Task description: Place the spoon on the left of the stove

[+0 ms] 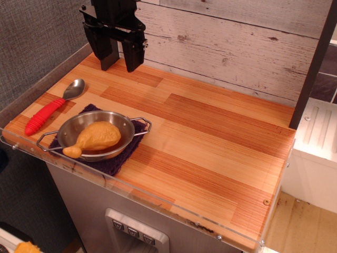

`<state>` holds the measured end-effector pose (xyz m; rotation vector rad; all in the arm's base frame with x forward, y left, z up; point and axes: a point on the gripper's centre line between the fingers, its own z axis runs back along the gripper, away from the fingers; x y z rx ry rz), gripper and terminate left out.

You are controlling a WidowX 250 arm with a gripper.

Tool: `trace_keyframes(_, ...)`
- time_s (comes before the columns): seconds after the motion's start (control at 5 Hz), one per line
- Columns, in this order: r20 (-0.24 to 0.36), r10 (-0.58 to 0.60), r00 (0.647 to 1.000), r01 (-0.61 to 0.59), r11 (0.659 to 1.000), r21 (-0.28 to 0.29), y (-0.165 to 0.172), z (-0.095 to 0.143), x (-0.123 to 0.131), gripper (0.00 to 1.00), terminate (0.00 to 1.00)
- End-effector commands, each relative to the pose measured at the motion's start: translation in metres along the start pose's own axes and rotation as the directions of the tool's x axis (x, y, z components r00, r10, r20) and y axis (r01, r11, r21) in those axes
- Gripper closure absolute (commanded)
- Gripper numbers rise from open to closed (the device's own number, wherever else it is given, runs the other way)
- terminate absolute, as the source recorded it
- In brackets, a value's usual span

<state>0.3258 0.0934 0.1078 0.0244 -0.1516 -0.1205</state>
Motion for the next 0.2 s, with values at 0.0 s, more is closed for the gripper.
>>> trace_keyframes(0.0,0.052,0.003,0.999,-0.004,1.0,0.022,0.0054,0.0221,-0.0061,0.0,1.0)
